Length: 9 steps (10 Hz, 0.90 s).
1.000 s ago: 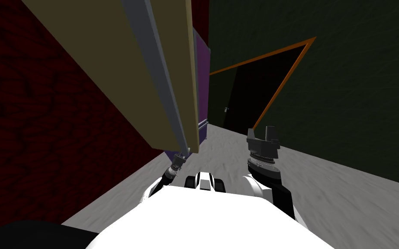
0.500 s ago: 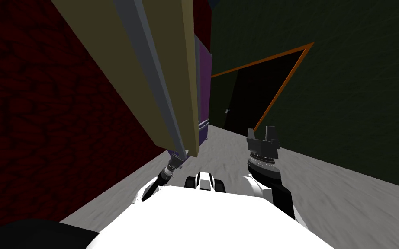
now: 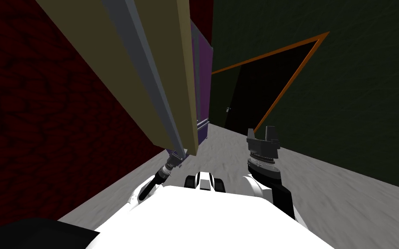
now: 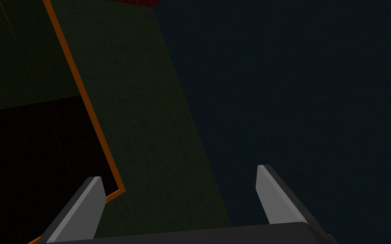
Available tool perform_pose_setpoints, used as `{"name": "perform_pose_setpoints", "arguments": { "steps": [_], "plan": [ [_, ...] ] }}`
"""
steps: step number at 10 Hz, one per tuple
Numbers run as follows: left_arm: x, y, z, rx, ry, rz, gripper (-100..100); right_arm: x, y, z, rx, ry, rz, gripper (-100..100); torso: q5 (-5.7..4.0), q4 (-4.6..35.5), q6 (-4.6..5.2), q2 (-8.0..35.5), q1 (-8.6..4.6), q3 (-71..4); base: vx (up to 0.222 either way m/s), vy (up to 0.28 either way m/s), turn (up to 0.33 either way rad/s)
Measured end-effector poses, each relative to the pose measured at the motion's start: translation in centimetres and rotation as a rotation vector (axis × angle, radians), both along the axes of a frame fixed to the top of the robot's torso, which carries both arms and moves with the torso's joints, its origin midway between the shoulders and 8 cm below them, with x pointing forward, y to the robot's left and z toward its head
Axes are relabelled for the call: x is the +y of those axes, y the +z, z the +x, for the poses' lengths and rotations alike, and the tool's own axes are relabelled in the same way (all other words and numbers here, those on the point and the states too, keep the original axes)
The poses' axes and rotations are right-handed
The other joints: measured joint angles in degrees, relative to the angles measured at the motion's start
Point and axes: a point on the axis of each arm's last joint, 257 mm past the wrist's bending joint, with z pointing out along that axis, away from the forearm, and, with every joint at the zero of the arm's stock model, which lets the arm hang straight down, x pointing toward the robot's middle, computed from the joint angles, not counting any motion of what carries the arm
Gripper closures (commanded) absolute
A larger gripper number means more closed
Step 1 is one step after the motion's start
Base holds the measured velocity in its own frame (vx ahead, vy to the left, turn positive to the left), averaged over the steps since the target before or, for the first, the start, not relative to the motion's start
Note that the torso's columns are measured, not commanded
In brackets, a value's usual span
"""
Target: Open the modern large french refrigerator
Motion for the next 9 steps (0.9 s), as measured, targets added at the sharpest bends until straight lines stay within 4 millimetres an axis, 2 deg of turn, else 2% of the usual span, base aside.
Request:
{"name": "perform_pose_setpoints", "arguments": {
  "steps": [4, 5, 9],
  "plan": [
    [0.7, 0.6, 0.0, 0.023, -0.013, 0.006, -100, 0.0, 0.0, 0.0, 0.0, 0.0, 0.0, 0, -0.29, 0.4, -0.08, 0.3, -0.2, 0.0, 0.0, -0.027, 0.025],
    [0.9, 0.2, -0.1, 0.034, -0.01, 0.011, 0, 0.0, 0.0, 0.0, 0.0, 0.0, 0.0, 0, -0.04, 0.0, 0.0, 0.2, -0.14, 0.1, 0.01, 0.005, 0.003],
    [1.2, -0.7, -0.1, 0.059, 0.001, 0.026, 0, 0.0, 0.0, 0.0, 0.0, 0.0, 0.0, 0, 0.33, -0.6, 0.07, -0.5, 0.1, -0.1, 0.001, 0.001, 0.001]
  ]
}}
